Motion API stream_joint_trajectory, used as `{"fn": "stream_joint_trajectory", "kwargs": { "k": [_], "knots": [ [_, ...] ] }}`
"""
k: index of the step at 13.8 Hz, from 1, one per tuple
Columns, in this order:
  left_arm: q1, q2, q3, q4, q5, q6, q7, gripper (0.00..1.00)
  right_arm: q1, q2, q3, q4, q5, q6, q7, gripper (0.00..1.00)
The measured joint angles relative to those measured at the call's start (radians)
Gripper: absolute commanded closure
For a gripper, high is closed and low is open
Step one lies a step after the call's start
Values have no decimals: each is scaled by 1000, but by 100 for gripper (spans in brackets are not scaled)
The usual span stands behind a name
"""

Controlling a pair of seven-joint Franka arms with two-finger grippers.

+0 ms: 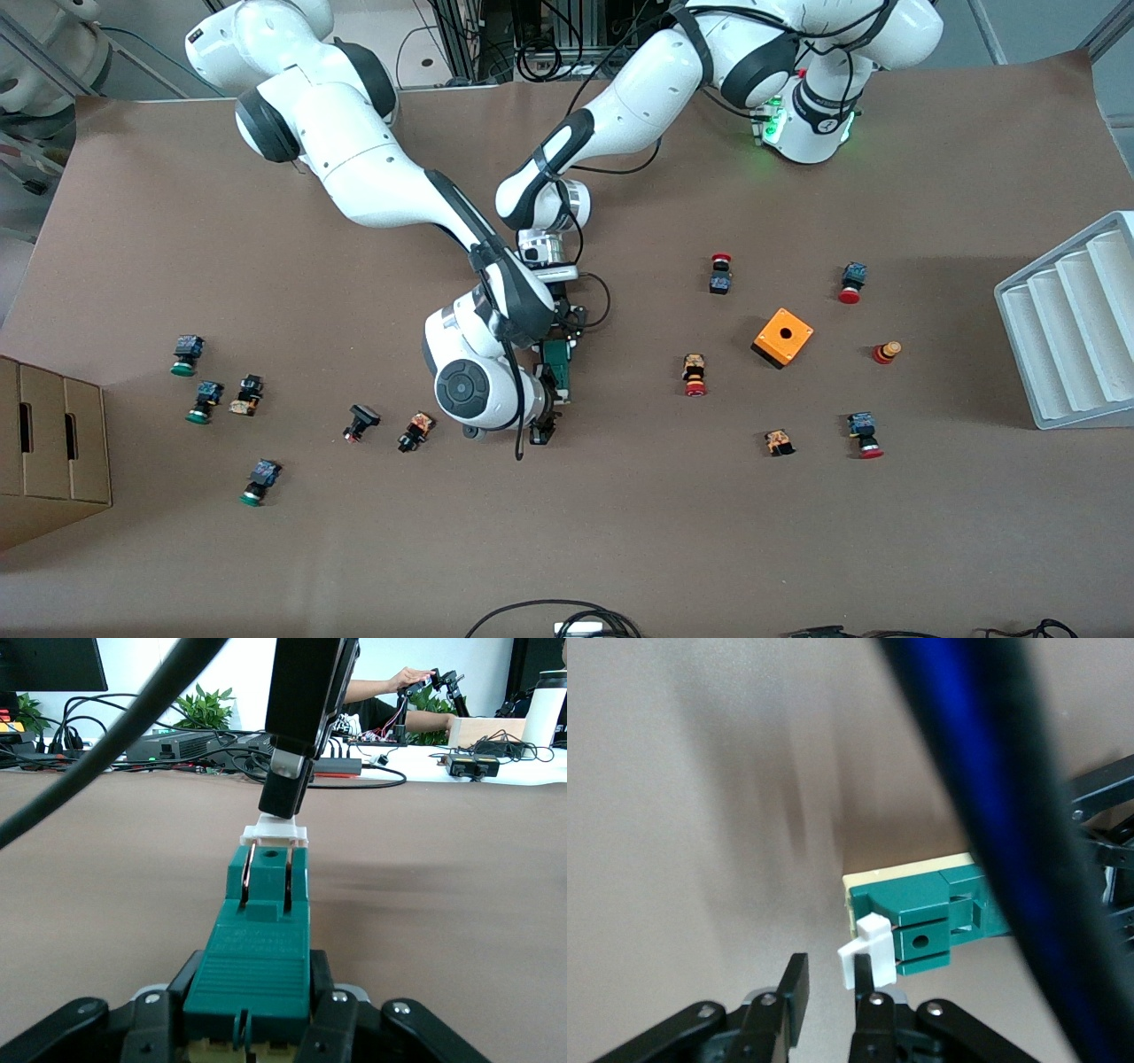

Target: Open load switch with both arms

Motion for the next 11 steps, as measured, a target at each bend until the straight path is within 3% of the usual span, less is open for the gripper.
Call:
{"fn": "stream_joint_trajectory", "kwargs": {
  "k": [11],
  "knots": [
    [0,0,0,0,0,0,0,56,1,3,9,-1,11,-8,39,70]
  ]
}}
